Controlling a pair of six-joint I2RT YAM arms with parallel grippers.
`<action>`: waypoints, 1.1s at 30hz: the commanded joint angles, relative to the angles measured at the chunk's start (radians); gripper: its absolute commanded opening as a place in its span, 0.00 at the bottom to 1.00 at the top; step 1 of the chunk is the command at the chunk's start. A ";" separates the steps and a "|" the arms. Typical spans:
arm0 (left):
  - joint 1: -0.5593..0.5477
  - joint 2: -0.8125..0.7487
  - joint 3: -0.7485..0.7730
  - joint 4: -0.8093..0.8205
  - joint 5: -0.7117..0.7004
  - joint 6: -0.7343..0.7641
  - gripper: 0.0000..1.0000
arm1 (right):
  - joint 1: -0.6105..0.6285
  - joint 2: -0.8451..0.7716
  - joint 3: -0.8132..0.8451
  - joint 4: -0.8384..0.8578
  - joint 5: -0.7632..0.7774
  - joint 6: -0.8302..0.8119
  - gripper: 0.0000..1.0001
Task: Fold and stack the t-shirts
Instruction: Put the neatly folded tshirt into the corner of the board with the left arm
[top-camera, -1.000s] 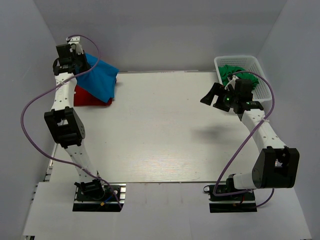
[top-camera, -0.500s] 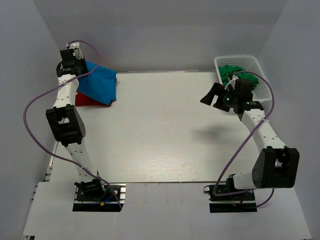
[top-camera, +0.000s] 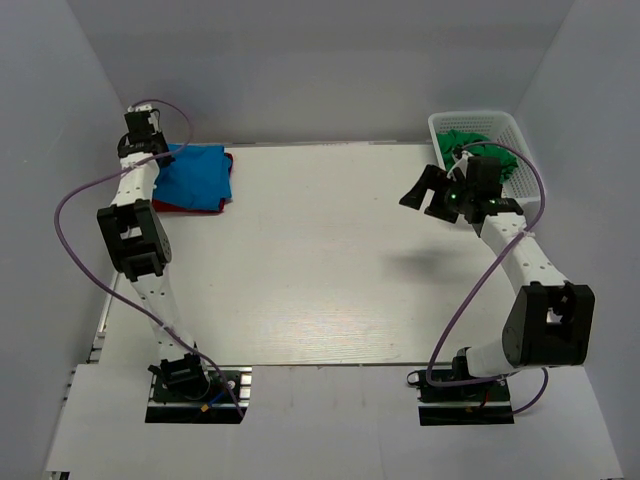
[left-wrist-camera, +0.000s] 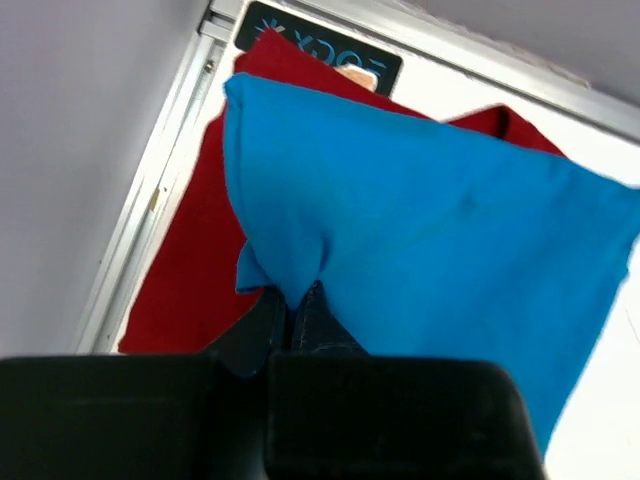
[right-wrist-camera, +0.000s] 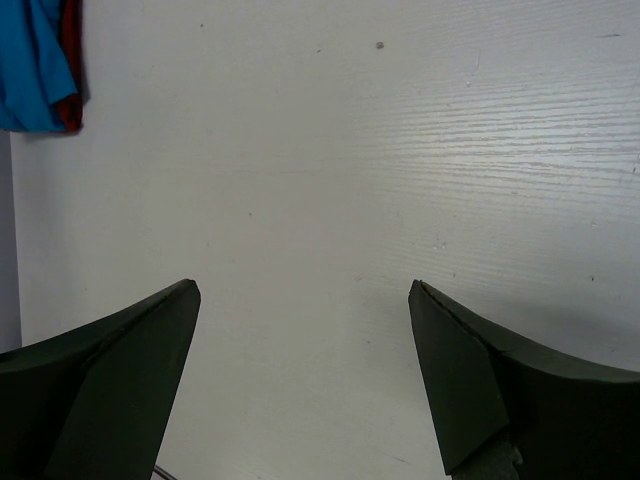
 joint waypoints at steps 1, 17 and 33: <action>0.006 0.017 0.100 -0.027 -0.041 -0.033 0.00 | -0.002 0.017 0.051 0.011 -0.019 0.001 0.91; 0.006 -0.047 0.160 -0.154 -0.059 -0.112 0.99 | -0.002 -0.055 0.022 0.031 -0.016 -0.005 0.91; -0.455 -0.690 -0.639 -0.102 -0.095 -0.414 0.99 | 0.000 -0.298 -0.248 0.031 0.110 -0.029 0.91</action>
